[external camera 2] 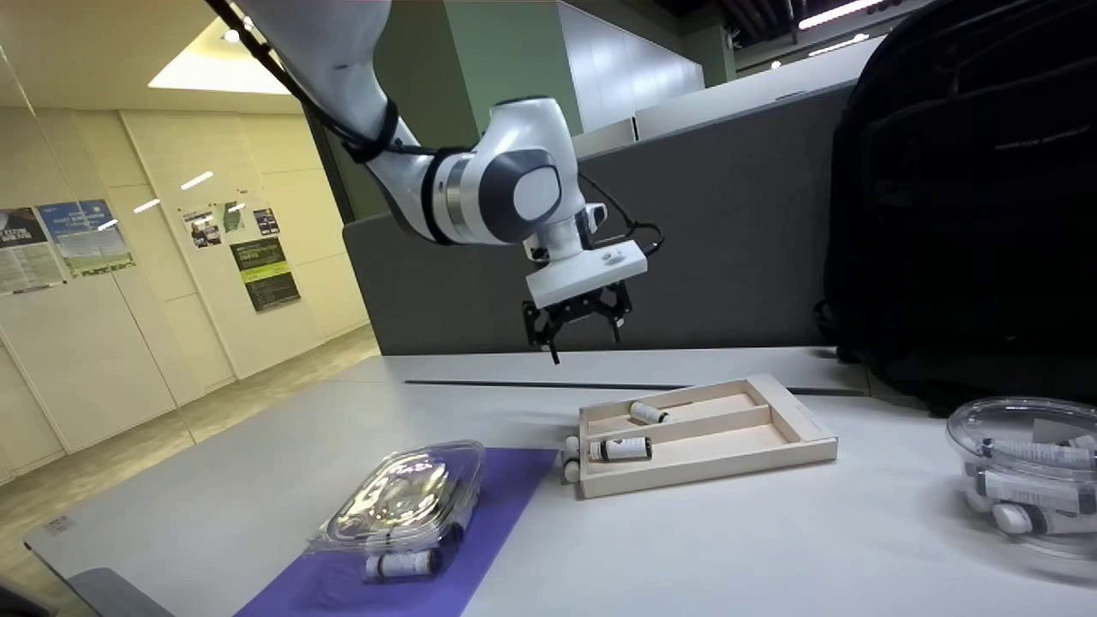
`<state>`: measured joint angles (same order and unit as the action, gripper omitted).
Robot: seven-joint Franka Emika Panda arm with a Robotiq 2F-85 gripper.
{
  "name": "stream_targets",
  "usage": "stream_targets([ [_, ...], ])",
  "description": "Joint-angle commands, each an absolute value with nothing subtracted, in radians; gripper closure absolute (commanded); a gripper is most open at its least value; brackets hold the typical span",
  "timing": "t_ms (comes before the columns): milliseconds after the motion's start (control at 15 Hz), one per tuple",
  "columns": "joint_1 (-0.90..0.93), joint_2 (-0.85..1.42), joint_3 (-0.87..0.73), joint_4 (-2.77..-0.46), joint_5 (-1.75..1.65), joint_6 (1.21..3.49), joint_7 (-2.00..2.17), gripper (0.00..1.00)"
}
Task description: Take the first bottle on the left and place it in the top compartment of the box
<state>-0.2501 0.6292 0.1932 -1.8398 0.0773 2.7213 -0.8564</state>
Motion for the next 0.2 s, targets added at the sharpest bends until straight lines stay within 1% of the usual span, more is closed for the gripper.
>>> stream_targets([
  [0, -0.245, 0.524, 0.196, -1.929, 0.098, 2.716, -0.805, 0.0],
  [133, -0.241, 0.488, 0.197, -1.957, 0.105, 2.688, -0.801, 0.0],
])
